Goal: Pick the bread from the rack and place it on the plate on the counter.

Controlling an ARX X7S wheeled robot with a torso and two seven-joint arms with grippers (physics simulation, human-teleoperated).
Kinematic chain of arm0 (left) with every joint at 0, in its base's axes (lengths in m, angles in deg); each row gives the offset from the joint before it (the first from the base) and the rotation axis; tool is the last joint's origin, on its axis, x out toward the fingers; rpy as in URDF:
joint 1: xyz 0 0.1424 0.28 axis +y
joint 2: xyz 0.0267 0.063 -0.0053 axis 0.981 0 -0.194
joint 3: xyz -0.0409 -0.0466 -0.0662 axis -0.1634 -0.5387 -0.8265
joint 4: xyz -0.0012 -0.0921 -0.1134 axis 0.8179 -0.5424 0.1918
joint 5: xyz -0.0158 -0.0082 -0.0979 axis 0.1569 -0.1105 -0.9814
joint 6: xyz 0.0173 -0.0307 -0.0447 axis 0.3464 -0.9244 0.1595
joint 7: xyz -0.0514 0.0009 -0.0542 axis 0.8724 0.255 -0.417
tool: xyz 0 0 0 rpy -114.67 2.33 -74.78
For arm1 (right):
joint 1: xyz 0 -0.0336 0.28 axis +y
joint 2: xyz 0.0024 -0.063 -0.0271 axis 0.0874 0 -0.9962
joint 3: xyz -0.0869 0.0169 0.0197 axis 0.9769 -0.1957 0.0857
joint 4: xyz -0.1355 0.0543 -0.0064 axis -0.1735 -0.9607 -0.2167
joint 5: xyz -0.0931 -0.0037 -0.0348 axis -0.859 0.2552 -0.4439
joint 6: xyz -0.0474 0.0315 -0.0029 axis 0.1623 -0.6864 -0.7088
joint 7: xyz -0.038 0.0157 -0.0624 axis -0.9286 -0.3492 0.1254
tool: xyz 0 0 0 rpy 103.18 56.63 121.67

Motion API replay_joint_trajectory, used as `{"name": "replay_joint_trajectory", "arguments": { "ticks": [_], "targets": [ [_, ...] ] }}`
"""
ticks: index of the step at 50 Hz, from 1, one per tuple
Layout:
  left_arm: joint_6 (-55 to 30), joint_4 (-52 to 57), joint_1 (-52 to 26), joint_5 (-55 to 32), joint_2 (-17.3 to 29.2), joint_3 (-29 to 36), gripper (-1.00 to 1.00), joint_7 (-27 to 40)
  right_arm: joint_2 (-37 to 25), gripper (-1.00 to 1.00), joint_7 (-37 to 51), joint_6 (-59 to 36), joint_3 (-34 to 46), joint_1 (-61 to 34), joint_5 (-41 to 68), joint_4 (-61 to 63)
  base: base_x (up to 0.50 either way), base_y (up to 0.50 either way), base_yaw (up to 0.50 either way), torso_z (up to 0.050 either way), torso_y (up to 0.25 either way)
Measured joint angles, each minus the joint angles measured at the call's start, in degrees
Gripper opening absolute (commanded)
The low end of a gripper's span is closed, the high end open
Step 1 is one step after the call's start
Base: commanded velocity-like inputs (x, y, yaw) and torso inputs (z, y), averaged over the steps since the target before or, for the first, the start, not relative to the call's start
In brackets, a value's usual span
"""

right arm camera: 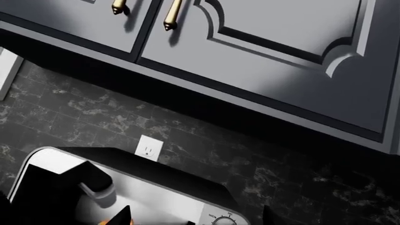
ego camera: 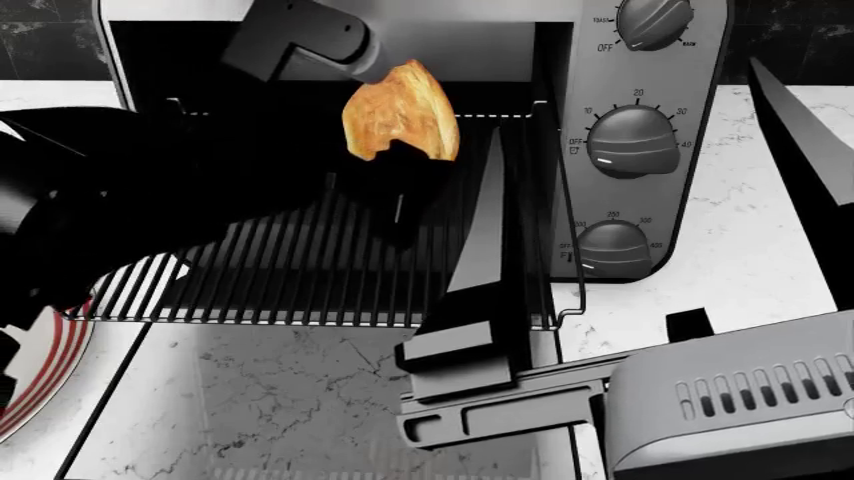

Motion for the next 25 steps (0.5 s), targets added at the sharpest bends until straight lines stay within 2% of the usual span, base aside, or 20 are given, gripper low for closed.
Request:
{"name": "replay_joint_trajectory", "arguments": {
  "ticks": [5,6,25],
  "targets": [
    [0.85,-1.34,-0.39,0.37,-0.52,0.40,1.00,-0.51,0.02,1.00,0.14,0.04,0.43,-0.51,0.22,0.08,0.00,0.00,0.00,0.000,0.000],
    [1.06,-1.45,-0.40,0.45,-0.57,0.48,-1.00,-0.55,0.02,1.00,0.17,0.06,0.53,-0.61,0.25,0.10,0.00,0.00,0.00,0.000,0.000],
    [0.02,9.31,2.65,-0.42,3.28,-0.05,-1.00,4.02,0.35,1.00,0.15,0.68,2.24,-1.68,0.04,-0.26,0.00,0.00,0.00,0.000,0.000]
  ]
}}
